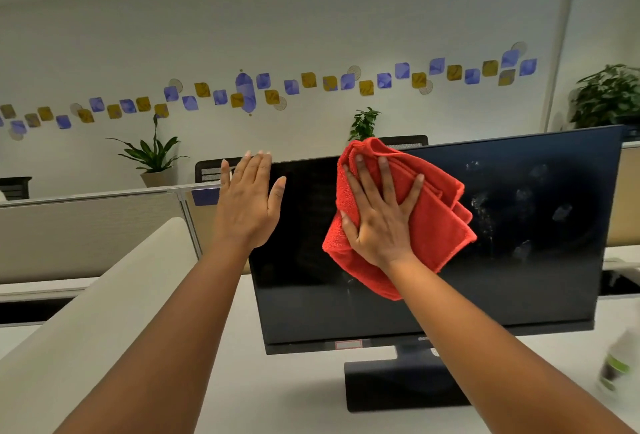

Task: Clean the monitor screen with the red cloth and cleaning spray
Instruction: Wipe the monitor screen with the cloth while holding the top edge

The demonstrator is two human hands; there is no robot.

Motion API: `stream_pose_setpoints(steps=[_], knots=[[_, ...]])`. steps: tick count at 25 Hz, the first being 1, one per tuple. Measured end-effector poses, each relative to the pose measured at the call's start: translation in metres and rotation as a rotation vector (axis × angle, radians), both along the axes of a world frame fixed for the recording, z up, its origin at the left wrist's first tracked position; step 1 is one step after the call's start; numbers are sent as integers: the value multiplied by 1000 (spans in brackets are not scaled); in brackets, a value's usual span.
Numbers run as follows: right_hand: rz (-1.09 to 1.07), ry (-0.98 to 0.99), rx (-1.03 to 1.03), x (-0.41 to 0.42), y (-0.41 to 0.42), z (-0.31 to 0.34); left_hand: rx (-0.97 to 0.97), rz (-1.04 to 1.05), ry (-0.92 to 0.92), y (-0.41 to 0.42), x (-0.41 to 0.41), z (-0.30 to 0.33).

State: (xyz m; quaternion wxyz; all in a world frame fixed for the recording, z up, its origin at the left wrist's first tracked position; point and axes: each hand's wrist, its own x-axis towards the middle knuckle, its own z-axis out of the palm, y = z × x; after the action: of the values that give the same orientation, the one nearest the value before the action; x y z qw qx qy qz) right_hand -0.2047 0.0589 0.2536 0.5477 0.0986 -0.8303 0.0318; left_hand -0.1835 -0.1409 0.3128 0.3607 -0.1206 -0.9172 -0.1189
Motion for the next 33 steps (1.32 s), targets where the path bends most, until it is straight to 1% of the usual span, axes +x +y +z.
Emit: stream_pose_setpoints(steps=[3, 5, 7, 10, 13, 17, 19, 21, 22, 26, 29, 31, 33], knots=[[10, -12, 70, 2, 6, 4, -79, -99, -2, 34, -4, 5], [20, -13, 76, 1, 16, 5, -97, -163, -3, 61, -7, 8], [11, -14, 49, 1, 29, 5, -95, -151, 18, 79, -9, 6], [1, -14, -33, 0, 55, 5, -56, -121, 73, 82, -11, -2], [-33, 5, -124, 0, 87, 3, -29, -130, 75, 80, -11, -3], [-113, 37, -347, 0, 124, 1, 15, -168, 48, 85, -9, 0], [-118, 48, -469, 0, 123, 5, 44, -186, 40, 85, -8, 1], [-109, 49, -493, -1, 108, 10, 74, -194, 29, 82, -7, 2], [-98, 43, -448, -1, 97, 11, 87, -198, 23, 81, -7, 2], [-48, 18, -107, -4, 46, 11, 119, -236, 3, 82, -5, 3], [4, -5, 100, -3, 25, -2, 127, -231, 6, 80, -5, 2], [28, -20, 196, -1, 29, -16, 127, -241, -8, 78, -5, 3], [30, -28, 241, 2, 43, -29, 135, -263, -26, 80, -5, 6]])
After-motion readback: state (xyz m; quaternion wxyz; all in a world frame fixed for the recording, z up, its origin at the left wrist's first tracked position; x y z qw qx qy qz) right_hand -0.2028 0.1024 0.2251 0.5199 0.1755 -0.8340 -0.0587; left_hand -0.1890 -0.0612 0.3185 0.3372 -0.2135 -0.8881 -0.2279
